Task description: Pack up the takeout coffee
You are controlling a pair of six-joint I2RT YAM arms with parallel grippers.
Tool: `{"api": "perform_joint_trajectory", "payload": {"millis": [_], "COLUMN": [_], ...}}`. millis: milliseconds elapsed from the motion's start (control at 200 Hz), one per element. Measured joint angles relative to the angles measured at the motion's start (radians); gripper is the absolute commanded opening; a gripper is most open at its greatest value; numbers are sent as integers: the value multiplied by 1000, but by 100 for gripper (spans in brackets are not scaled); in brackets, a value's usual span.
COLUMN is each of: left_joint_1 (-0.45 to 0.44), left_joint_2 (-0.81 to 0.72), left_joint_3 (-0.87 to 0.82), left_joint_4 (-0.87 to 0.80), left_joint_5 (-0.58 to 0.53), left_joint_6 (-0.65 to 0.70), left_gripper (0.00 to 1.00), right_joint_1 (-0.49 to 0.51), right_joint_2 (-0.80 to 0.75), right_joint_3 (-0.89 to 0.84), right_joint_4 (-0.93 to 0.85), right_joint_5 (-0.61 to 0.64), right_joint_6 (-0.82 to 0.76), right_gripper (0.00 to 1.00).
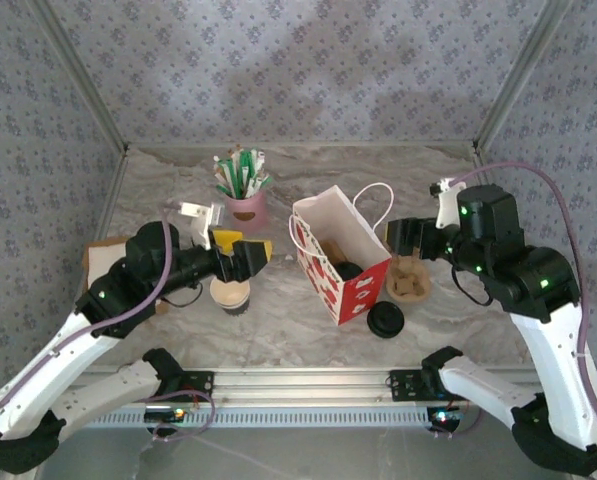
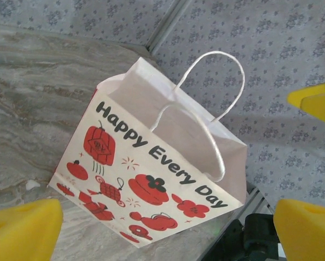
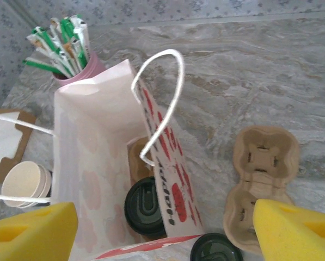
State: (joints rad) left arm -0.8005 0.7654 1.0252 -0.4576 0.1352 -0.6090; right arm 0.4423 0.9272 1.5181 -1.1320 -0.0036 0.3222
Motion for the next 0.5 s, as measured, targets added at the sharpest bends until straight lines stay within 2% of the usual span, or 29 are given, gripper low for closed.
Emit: {"api": "perform_joint_trajectory", "payload": {"millis": [405,500], "left_joint_1": [0,0], "left_joint_2": [-6,-2], "left_joint_3": [-56,-64], "left_joint_4": [-44,-45], "left_joint_5": [-55,-59], "left_joint_6": [-23,-26], "left_gripper": [99,94], "right_joint_1": [-164,-206], "right_joint_2": [-71,-85], "right_joint_3": [-109,-145], "right_joint_4": [3,3], "right_joint_5": [-4,-5], "right_joint_6": [26,34], "right_gripper": [82,79]}}
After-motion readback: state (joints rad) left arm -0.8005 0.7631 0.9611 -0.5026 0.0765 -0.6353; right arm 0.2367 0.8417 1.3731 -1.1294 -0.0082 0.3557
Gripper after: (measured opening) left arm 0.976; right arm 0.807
